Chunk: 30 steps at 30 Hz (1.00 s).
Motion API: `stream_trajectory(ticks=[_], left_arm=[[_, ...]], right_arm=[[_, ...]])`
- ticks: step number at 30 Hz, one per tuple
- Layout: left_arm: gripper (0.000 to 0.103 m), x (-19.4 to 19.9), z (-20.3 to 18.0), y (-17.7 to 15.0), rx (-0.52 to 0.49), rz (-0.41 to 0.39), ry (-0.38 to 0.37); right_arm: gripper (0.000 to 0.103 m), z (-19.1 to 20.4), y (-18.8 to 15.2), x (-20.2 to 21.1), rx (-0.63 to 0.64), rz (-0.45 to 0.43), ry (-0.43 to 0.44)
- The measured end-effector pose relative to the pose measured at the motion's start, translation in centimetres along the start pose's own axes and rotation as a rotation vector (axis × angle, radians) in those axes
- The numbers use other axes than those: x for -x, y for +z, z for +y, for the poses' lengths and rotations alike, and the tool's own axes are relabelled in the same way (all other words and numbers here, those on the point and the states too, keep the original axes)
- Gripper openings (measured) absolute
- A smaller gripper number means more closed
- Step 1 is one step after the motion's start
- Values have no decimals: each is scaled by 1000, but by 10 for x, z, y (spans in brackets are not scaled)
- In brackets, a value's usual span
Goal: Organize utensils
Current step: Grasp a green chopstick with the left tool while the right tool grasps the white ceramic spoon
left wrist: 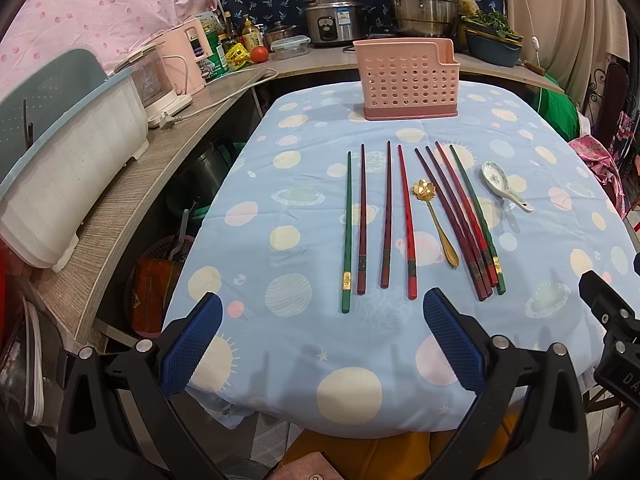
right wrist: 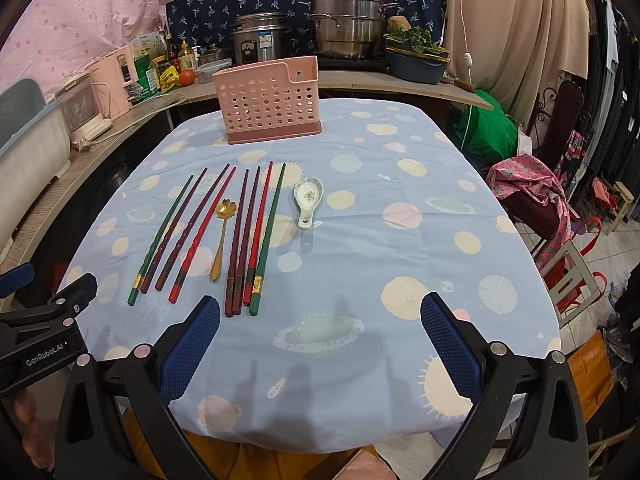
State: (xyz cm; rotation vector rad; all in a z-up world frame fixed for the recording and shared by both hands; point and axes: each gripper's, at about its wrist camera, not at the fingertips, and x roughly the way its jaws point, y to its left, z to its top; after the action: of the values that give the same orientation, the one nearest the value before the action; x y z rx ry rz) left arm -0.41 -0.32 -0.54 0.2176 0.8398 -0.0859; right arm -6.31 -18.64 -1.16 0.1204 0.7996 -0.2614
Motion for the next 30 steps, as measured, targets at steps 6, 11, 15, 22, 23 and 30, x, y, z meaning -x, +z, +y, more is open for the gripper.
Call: stream_trajectory(ticks=[6,11,15,22,23,30], left_arm=[[96,-1,-1,0,-4,1,0],[96,-5,0,0,3,11,2],[96,-16,12,4,48,40,7],[96,-51,34,10,110,91,-1],[96,-56,35,10,116,99,-9],[92,-91,33,6,118,168,-59]], right_arm=[[96,0,0,0,0,1,0],[96,0,-1,-2,-2,2,1],[96,0,-3,-8,-9,13,-1],[96,-2,-1,-26,-21,44,11],[96,-3,1,-28,-21,48,12],[96,-3,5,-45,-27,83,12]])
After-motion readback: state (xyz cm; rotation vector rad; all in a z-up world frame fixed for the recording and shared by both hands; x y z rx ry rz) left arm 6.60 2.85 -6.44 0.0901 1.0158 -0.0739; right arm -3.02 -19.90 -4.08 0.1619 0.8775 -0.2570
